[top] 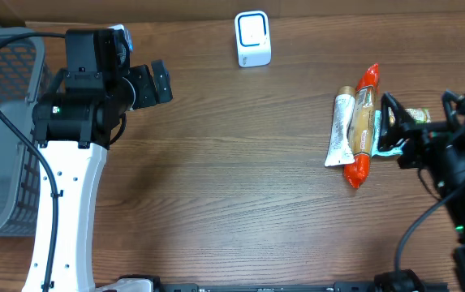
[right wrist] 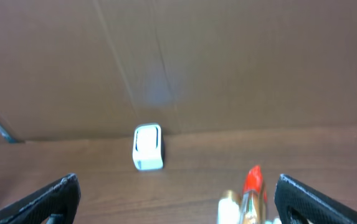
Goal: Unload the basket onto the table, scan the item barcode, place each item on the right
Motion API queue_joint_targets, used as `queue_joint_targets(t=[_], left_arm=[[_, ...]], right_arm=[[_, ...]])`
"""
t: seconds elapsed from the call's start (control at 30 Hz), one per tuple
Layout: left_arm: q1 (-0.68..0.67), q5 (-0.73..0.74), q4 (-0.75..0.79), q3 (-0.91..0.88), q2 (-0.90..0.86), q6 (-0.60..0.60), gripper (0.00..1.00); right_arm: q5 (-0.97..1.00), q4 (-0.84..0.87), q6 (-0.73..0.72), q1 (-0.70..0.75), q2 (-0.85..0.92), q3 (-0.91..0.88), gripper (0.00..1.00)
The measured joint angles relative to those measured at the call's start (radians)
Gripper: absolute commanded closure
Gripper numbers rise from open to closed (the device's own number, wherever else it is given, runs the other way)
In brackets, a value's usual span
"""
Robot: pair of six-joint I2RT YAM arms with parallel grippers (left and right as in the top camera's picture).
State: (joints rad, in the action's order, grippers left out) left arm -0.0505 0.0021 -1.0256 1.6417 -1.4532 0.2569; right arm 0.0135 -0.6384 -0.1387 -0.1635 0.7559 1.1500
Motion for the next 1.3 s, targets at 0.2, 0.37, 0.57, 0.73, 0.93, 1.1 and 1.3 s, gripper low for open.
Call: queue_joint_targets(t=[0.2,0.37,0.57,0.73,0.93,1.1,1.3], left_arm=[[0.000,0.000,0.001,0.000,0.000,0.000,0.01],[0.000,0.000,0.000,0.000,0.000,0.000,0.01],[0.000,0.000,0.000,0.000,0.000,0.000,0.01],[0.000,0.000,0.000,0.000,0.000,0.000,0.00],[0.000,0.000,0.000,0.000,0.000,0.000,0.01],[0.000,0.000,0.000,0.000,0.000,0.000,0.00],[0.000,0.000,0.000,0.000,0.000,0.000,0.00]], right_arm=[[-0.010,0.360,0.001,0.000,-0.193,-0.364,0.00],[-0.049,0.718,0.000,0.000,-0.339,-0.634,0.00],[-0.085,0.909,0.000,0.000,-0.510,-0.898,0.00],[-0.093,0.945,0.000,0.000,-0.628,-1.021,0.00],[-0.095,0.953,0.000,0.000,-0.710,-1.099,0.00],[-0.103,0.865,0.000,0.000,-0.735,-1.131,0.00],[-0.102,0.748,0.000,0.000,-0.742,-1.131,0.00]])
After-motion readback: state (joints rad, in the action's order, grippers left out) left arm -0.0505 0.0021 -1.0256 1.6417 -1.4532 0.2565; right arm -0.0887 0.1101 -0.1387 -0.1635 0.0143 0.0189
